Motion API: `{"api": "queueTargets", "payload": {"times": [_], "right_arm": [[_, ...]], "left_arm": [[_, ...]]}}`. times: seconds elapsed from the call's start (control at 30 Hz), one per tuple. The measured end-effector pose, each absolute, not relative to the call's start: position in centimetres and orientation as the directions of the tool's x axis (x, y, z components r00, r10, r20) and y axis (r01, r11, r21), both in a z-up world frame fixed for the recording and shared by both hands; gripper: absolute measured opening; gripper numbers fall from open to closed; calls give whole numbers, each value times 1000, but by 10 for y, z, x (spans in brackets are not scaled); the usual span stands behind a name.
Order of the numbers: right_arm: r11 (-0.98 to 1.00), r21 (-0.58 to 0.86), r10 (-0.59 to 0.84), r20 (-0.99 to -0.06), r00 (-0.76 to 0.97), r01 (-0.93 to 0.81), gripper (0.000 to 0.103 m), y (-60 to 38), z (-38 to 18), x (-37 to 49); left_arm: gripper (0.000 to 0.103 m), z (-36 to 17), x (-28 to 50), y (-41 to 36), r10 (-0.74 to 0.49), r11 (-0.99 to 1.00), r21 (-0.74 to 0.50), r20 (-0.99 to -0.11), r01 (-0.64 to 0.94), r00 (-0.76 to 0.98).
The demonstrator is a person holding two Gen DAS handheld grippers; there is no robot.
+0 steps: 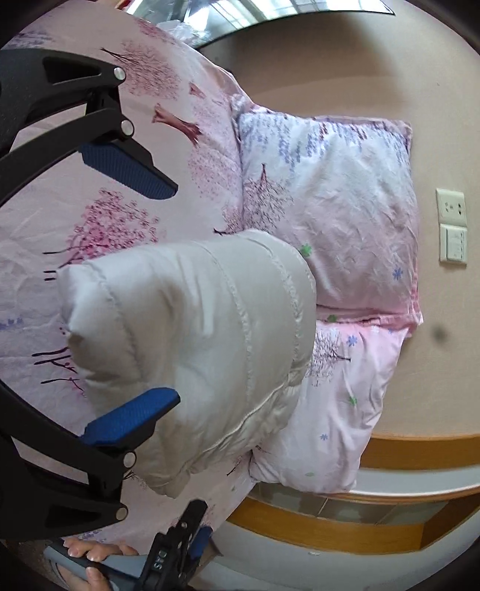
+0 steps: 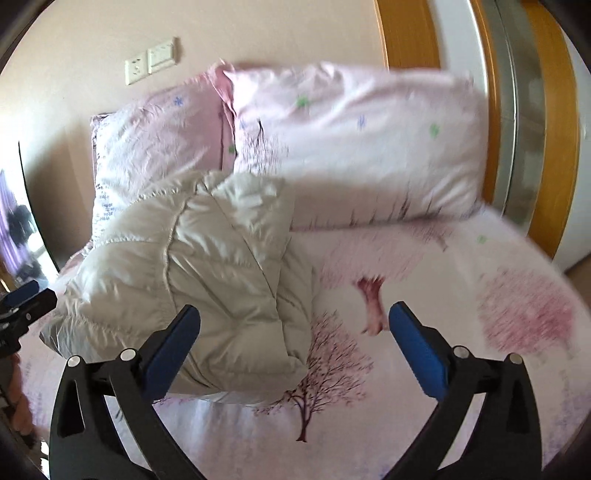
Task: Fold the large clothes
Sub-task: 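Open both grippers and pull them back from the bundle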
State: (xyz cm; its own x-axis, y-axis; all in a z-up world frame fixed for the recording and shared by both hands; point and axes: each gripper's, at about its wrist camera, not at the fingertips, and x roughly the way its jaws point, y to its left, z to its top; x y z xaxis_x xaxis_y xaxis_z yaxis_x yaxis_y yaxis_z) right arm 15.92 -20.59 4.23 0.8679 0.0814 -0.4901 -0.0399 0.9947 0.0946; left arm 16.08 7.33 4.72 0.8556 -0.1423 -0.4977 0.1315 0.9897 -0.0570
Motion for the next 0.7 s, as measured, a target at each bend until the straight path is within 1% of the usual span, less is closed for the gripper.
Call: {"api": "queueTargets", "payload": {"times": [0.1, 0.37, 0.53, 0.7], "right_arm": [[1000, 25, 12, -491, 871, 0, 102, -200, 50, 152], [997, 36, 77, -493, 866, -68, 102, -184, 53, 135], [992, 69, 124, -517, 847, -103, 102, -177, 48, 127], [993, 57, 122, -533, 837, -108, 102, -169, 41, 120]], "left_arm": [[101, 47, 153, 76, -116, 993, -48, -501, 105, 858], [101, 44, 128, 77, -21, 999, 32, -511, 43, 860], [101, 40, 115, 77, -24, 999, 25, -524, 43, 851], [101, 35, 107, 76, -3, 999, 32, -547, 24, 837]]}}
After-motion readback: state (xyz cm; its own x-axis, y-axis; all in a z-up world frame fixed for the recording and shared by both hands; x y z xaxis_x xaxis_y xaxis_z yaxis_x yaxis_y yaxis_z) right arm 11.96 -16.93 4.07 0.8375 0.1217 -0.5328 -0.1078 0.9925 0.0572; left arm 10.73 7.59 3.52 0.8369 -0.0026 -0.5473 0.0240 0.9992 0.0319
